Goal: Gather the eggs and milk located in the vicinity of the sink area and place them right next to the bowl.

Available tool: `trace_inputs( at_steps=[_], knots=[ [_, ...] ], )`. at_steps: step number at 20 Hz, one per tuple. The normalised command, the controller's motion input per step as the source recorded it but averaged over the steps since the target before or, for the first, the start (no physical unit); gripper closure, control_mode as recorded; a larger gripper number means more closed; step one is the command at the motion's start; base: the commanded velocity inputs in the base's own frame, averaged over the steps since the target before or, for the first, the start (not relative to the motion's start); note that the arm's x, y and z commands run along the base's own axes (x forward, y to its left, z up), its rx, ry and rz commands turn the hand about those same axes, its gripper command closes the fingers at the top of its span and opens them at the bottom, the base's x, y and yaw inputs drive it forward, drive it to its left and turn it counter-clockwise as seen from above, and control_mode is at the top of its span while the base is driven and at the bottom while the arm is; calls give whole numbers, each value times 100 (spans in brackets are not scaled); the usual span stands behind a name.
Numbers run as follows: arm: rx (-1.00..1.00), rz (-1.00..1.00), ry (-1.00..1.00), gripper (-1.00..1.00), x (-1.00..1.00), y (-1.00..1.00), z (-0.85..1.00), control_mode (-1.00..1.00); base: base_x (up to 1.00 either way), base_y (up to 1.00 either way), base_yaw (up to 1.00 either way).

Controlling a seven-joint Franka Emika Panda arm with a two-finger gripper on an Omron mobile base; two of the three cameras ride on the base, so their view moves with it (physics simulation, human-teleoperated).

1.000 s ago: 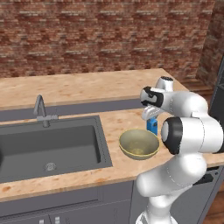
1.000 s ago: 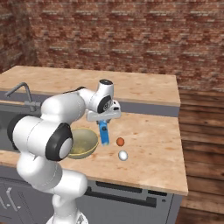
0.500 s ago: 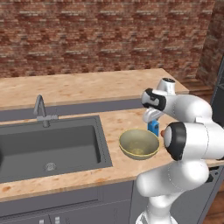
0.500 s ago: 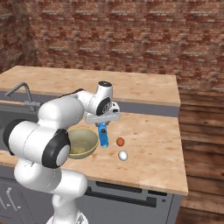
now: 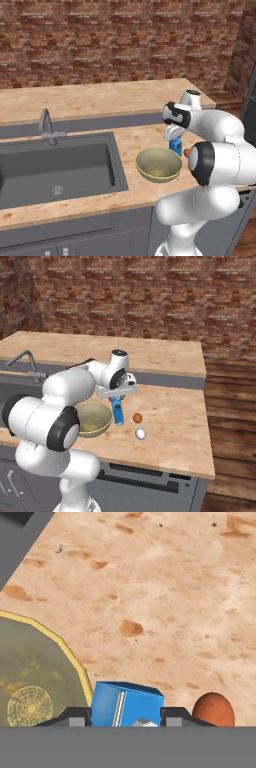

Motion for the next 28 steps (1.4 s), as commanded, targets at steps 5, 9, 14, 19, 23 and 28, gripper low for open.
trace_inputs(
  at_steps=[5,9,14,19,23,28],
  knots=[
    [0,0,1,100,-2,2,0,-100,0,0,0],
    [1,0,1,100,-2,7,0,-100,0,0,0],
    [2,1,2,100,-2,10,0,-100,0,0,0],
    [1,1,1,100,-2,7,-1,-100,0,0,0],
    [0,2,0,-100,0,5,-7,-100,0,0,0],
    [0,1,0,-100,0,1,-3,-100,0,0,0]
  ],
)
